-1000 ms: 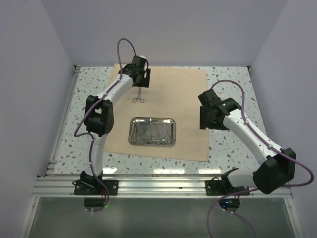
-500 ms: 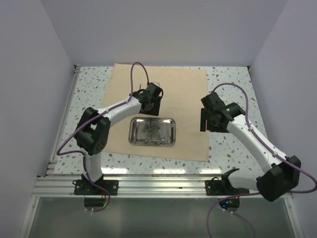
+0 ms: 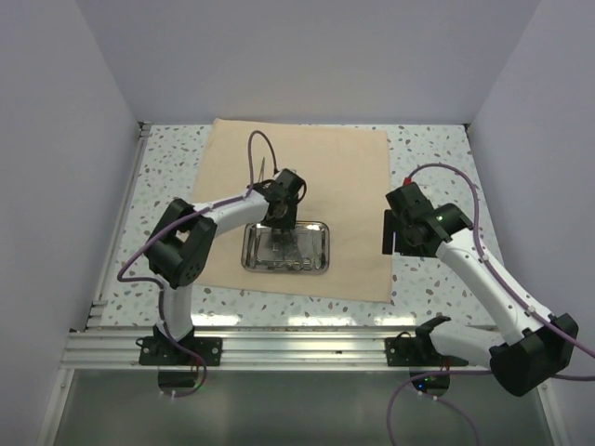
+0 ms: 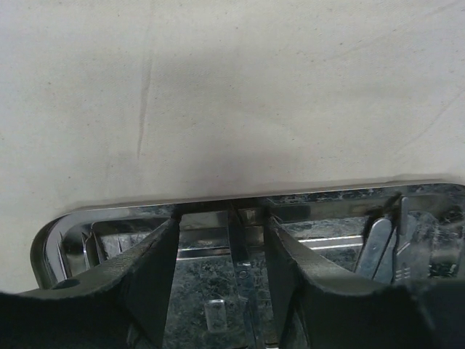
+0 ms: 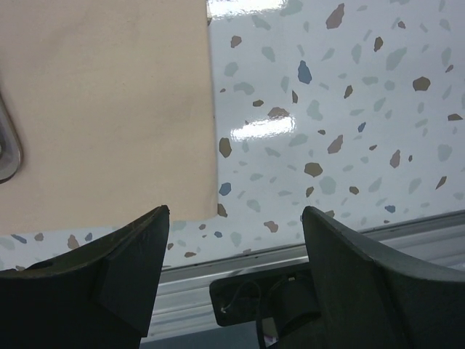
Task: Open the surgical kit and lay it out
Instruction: Pick up the medical item from the container.
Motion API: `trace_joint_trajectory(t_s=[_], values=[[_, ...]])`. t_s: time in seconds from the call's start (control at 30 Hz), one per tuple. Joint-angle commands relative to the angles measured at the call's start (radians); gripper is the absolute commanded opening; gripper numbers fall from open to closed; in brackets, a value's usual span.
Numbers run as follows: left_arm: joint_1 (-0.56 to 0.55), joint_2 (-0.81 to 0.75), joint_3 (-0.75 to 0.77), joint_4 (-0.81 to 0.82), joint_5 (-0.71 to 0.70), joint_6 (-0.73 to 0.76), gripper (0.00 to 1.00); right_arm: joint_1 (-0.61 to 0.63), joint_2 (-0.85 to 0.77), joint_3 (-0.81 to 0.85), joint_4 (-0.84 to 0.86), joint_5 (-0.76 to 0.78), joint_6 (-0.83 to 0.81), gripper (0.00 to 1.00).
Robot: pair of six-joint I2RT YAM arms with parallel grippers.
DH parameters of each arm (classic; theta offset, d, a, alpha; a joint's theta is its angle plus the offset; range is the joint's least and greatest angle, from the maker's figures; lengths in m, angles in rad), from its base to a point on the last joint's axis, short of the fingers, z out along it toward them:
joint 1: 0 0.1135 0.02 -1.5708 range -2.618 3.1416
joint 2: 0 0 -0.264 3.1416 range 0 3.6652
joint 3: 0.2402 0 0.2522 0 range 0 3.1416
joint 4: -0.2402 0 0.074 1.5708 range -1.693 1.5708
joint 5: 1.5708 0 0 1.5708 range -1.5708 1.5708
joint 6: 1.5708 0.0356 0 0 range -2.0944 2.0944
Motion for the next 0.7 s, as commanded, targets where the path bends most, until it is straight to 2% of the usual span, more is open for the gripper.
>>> trace_joint_trajectory(t_s=[0.0,0.23,0.53,0.63,0.67], values=[[-0.009,0.02,-0.023,0.054,-0.035,-0.037,0.53,-0.004,-0.023,0.011,-0.04,0.009,0.018,0.78],[-0.011,0.072,-0.01,0.073,-0.048,-0.048,0.48,-0.006,-0.039,0.02,-0.061,0.01,0.019,0.78],[-0.028,0.134,-0.052,0.082,-0.043,-0.074,0.26,-0.004,-0.042,0.026,-0.074,0.012,0.022,0.78],[-0.028,0.144,-0.066,0.077,-0.04,-0.076,0.11,-0.006,-0.043,0.025,-0.075,0.013,0.022,0.78],[-0.028,0.146,-0.066,0.073,-0.04,-0.074,0.0,-0.006,-0.045,0.025,-0.074,0.012,0.022,0.78]])
